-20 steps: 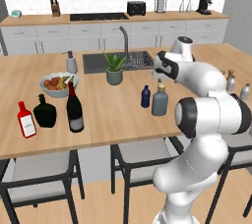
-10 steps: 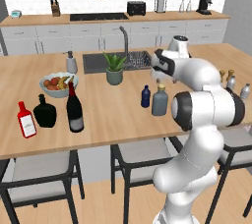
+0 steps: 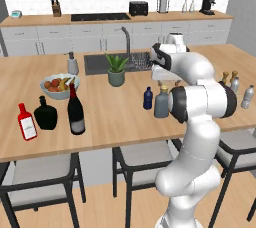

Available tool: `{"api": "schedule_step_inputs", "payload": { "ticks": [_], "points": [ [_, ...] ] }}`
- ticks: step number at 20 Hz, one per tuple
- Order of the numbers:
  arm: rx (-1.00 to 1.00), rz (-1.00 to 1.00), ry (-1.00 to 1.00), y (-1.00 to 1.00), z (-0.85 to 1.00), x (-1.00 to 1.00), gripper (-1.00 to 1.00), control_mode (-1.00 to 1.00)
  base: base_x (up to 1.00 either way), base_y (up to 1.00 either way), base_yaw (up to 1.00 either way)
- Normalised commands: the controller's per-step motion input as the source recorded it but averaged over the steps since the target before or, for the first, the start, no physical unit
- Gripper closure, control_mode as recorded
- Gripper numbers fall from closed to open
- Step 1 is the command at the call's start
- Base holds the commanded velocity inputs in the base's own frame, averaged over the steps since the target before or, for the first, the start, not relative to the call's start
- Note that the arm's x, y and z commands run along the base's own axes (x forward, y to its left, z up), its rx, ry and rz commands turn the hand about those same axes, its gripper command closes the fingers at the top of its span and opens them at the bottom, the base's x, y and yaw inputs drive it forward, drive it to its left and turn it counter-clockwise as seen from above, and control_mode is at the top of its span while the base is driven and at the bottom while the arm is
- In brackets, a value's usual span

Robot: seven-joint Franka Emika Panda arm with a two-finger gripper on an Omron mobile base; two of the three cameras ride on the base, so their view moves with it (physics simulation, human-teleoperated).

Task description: Move the plastic bottles in the middle to the plastics group, and the glass bottles in the middle to the glass group.

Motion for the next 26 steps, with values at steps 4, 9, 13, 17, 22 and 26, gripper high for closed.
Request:
{"api": "schedule_step_inputs", "payload": {
  "ticks": [4,9,13,17,22,26],
  "points": [
    [0.0,0.0,0.1,0.0,-0.19,0.0,-1.0,-1.0,0.0,0.0,0.0],
    [0.0,0.0,0.01,0.0,-0.23,0.06,-1.0,-1.0,0.0,0.0,0.0],
    [0.0,0.0,0.01,0.0,-0.13,0.06,-1.0,-1.0,0.0,0.0,0.0],
    [0.0,0.0,0.02,0.0,-0.01,0.16,-1.0,-1.0,0.0,0.0,0.0],
    [0.0,0.0,0.05,0.0,0.01,0.37,-1.0,-1.0,0.0,0.0,0.0],
    [0.0,0.0,0.01,0.0,0.0,0.11,-1.0,-1.0,0.0,0.0,0.0]
  ]
}}
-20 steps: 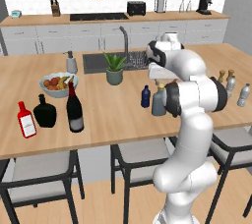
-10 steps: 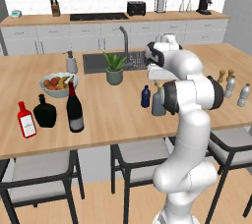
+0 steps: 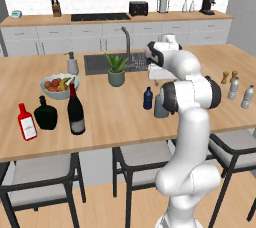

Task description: Move the plastic bottles in the middle to the plastics group, and the glass bottles in the middle to the glass group.

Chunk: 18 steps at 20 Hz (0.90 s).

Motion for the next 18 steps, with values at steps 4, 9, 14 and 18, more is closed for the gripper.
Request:
{"api": "schedule_step_inputs", "payload": {
  "ticks": [4,9,14,18],
  "points": [
    [0.0,0.0,0.0,0.0,0.0,-0.3,-1.0,-1.0,0.0,0.0,0.0],
    [0.0,0.0,0.0,0.0,0.0,-0.07,-1.0,-1.0,0.0,0.0,0.0],
    [0.0,0.0,0.0,0.15,-0.17,0.01,-1.0,-1.0,0.0,0.0,0.0],
    [0.0,0.0,0.0,0.04,-0.11,0.03,-1.0,-1.0,0.0,0.0,0.0]
  ]
}}
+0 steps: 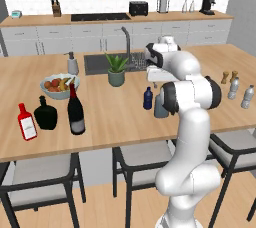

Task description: Move the plastic bottles in the middle to the plastics group, and the glass bottles in the middle to the glass group.

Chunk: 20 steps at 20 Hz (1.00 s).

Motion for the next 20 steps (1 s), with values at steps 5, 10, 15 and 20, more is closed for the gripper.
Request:
{"api": "schedule_step_inputs", "payload": {
  "ticks": [5,10,15,20],
  "points": [
    [0.0,0.0,0.0,-0.02,0.0,-0.09,-1.0,-1.0,0.0,0.0,0.0],
    [0.0,0.0,0.0,0.0,-0.09,-0.1,-1.0,-1.0,0.0,0.0,0.0],
    [0.0,0.0,0.0,0.0,-0.16,0.03,-1.0,-1.0,0.0,0.0,0.0],
    [0.0,0.0,0.01,0.0,-0.03,0.08,-1.0,-1.0,0.0,0.0,0.0]
  ]
}}
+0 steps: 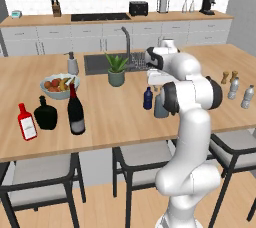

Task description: Move the plastic bottles in the middle to the plastics group, and the glass bottles in the middle to the glass group.

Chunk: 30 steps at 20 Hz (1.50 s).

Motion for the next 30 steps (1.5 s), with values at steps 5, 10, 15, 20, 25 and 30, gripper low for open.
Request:
{"api": "schedule_step_inputs", "payload": {
  "ticks": [5,10,15,20,25,30],
  "points": [
    [0.0,0.0,0.0,0.0,-0.14,0.0,-1.0,-1.0,0.0,0.0,0.0],
    [0.0,0.0,0.0,0.0,-0.21,0.0,1.0,-1.0,0.0,0.0,0.0],
    [0.0,0.0,0.0,0.0,-0.04,0.0,1.0,-1.0,0.0,0.0,0.0],
    [0.0,0.0,0.0,0.0,0.08,-0.03,1.0,-1.0,0.0,0.0,0.0],
    [0.01,0.01,-0.05,0.04,0.23,-0.23,1.0,-1.0,0.0,0.0,0.0],
    [0.0,0.08,-0.08,0.45,0.32,-0.43,1.0,-1.0,0.0,0.0,0.0]
  ]
}}
